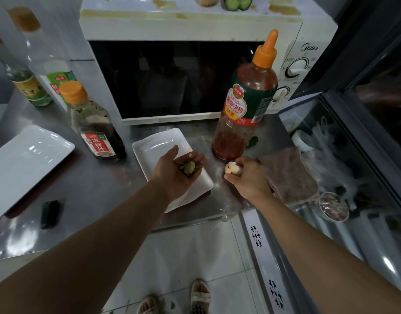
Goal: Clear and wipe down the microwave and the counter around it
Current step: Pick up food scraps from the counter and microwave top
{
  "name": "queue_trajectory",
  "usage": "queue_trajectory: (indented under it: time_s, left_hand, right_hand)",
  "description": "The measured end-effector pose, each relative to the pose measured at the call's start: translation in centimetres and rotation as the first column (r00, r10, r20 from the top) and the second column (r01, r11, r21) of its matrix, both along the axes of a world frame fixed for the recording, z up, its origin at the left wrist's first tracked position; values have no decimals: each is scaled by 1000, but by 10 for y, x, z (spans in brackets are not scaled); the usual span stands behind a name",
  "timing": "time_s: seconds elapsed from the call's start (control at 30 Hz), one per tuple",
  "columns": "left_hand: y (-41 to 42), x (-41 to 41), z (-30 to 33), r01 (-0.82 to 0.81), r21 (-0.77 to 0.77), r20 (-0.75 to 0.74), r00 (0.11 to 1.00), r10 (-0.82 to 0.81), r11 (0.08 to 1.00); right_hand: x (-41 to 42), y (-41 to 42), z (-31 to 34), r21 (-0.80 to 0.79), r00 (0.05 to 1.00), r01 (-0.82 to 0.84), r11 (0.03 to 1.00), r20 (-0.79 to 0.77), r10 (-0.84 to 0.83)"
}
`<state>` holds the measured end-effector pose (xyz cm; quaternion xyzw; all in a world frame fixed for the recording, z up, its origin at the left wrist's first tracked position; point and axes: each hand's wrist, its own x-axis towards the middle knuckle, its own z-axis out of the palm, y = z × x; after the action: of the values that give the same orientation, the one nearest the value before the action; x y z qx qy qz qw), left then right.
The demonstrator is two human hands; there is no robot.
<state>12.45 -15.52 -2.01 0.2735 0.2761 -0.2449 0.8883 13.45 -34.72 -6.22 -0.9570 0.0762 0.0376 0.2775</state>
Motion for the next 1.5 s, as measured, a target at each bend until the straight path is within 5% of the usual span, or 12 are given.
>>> queue_trajectory:
  time_s: [0.27, 0.83, 1.5]
  left_hand:
    - [13, -9, 21, 6, 9, 34, 999, -6, 1000]
    - [70, -17, 152, 40, 55, 237, 970, -52, 998]
    - [75, 63, 216, -208, 52, 271, 944, 187, 977]
  right_hand:
    - [-14, 14, 32, 27, 998, -26, 999, 64, 25]
    - [-31, 75, 200, -6, 938, -93, 996, 335, 90]
    - [119, 58, 281, -118, 863, -268, 956, 412, 293]
